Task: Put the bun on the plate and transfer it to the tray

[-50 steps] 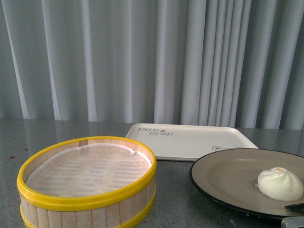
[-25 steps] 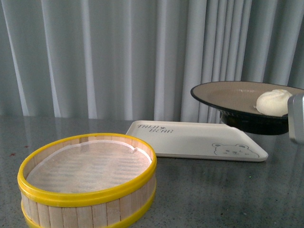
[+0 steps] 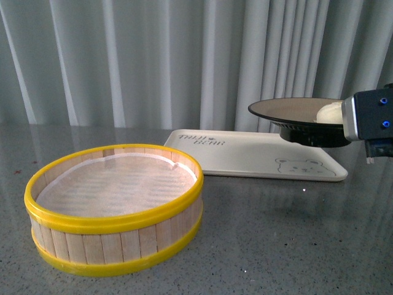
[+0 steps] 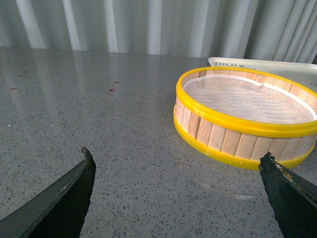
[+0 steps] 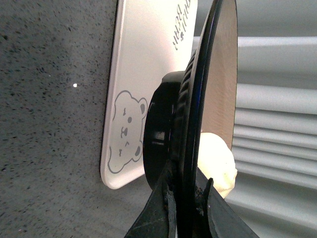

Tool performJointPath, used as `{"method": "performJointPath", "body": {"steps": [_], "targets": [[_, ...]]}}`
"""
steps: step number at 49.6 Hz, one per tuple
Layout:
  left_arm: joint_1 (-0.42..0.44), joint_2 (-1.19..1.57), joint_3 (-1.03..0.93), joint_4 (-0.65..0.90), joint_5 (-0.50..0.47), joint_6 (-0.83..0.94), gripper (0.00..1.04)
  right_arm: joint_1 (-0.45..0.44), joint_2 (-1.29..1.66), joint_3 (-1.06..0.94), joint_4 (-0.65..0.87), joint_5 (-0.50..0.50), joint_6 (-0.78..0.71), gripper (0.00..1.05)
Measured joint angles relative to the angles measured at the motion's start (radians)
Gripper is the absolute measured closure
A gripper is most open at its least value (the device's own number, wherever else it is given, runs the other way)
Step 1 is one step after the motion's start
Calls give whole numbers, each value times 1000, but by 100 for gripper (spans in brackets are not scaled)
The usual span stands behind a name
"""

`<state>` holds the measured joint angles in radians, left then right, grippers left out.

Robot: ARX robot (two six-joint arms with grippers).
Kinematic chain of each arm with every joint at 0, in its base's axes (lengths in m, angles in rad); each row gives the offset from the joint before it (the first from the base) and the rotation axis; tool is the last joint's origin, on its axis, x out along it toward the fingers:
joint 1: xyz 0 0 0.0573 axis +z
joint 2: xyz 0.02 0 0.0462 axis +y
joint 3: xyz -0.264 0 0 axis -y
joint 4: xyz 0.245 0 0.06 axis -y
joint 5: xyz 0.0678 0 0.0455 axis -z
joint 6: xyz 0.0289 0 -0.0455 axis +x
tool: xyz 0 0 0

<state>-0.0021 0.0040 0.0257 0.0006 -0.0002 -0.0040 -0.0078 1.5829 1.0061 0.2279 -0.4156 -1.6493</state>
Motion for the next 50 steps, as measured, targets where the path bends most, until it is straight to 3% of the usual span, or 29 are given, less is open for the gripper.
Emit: {"method": "performJointPath", "body": {"steps": [32, 50], "targets": [[0, 0, 0, 0, 0, 0, 7, 11, 360, 391, -121, -45, -74, 102], [0, 0, 0, 0, 0, 0, 7, 43, 453, 457, -143, -54, -72, 102]]}}
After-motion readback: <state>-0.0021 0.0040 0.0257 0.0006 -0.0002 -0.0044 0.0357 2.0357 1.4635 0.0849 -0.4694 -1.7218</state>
